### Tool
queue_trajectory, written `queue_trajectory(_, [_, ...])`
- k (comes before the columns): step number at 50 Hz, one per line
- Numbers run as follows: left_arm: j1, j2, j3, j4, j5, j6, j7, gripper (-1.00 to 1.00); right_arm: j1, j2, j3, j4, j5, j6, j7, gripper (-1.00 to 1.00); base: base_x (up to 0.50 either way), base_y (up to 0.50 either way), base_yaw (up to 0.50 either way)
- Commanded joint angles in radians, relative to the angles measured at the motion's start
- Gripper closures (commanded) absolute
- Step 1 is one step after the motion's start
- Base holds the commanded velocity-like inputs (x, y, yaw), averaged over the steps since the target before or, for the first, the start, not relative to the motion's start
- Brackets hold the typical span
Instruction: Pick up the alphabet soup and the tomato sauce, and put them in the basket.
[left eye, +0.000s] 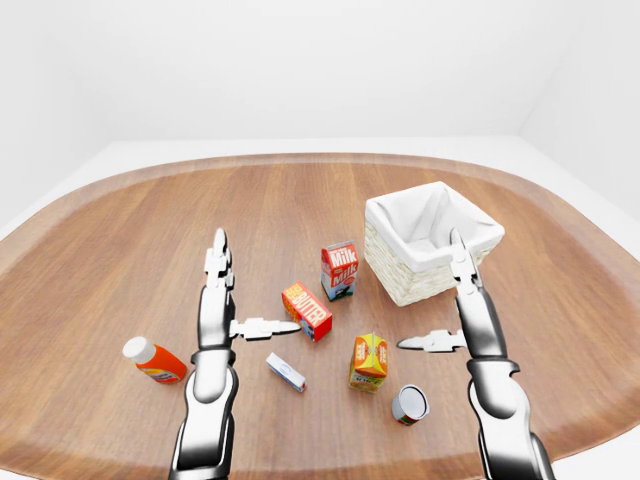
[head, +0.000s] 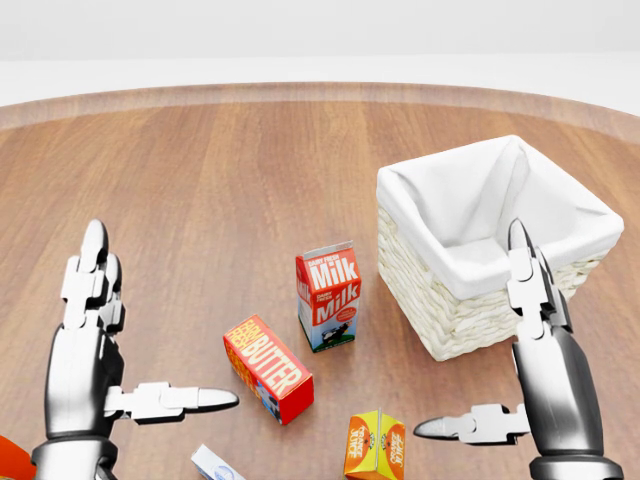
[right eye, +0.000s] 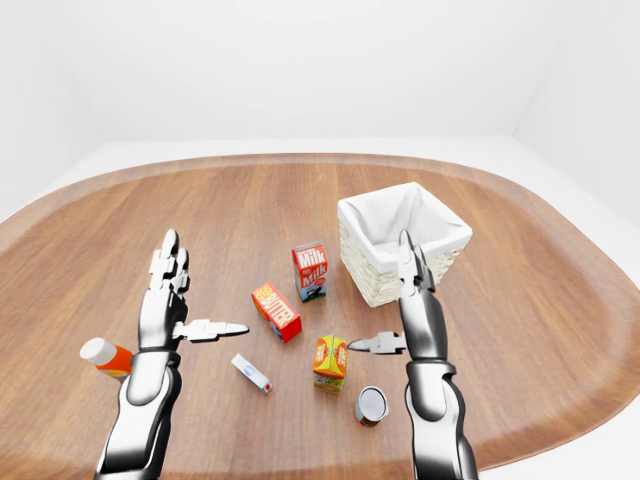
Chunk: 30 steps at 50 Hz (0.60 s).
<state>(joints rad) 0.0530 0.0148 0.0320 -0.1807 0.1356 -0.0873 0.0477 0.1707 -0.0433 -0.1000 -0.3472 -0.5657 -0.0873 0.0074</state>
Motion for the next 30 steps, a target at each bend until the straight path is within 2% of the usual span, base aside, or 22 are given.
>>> queue_trajectory(1, [0.004, 0.000, -0.001, 0.000, -0.001, 0.000, -0.007, -1.00, 0.059, 0.017, 0.017, -0.049, -0.007, 0.000, 0.013, -1.00, 0.00, 0.00, 0.00])
queue_trajectory(30, [0.004, -0.002, -0.004, -0.012, 0.003, 0.000, -0.005, -1.00, 0.184, 0.042, 0.023, -0.150, 0.025, 0.000, 0.067, -1.00, 0.00, 0.00, 0.00])
